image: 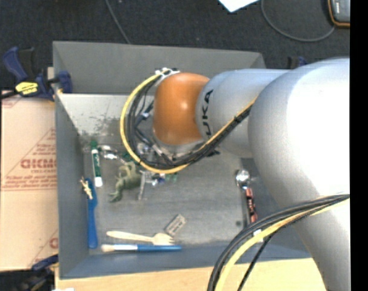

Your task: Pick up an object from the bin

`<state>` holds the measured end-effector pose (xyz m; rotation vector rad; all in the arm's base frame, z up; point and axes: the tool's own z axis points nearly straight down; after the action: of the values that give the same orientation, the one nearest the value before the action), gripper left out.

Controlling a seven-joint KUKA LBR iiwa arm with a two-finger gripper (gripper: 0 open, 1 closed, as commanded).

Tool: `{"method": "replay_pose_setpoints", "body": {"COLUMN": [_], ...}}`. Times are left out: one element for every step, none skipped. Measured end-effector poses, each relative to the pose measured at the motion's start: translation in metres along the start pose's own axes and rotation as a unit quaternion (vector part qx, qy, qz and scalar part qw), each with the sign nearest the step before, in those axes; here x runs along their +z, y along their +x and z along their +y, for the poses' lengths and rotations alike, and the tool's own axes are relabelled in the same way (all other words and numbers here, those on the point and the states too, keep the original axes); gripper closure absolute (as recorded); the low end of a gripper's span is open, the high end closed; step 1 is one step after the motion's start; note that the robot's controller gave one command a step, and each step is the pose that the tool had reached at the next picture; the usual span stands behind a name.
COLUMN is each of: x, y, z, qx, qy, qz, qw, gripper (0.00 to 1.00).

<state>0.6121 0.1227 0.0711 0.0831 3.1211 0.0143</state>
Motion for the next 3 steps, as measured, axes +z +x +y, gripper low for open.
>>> {"method": "replay_pose_setpoints", "body": {"x": [-0.0082, -0.0082, -0.0118], "y": [-0.0077, -0.0076, -0.0082], "z": [0.0154, 0.0155, 0.0153], "qx": [-0.089, -0.089, -0.088], "qy": [0.003, 0.002, 0.002], "qz": [0.0079, 0.0079, 0.0065], "qw": [0.996, 0.996, 0.9961], "gripper": [1.0, 1.0, 1.0]}}
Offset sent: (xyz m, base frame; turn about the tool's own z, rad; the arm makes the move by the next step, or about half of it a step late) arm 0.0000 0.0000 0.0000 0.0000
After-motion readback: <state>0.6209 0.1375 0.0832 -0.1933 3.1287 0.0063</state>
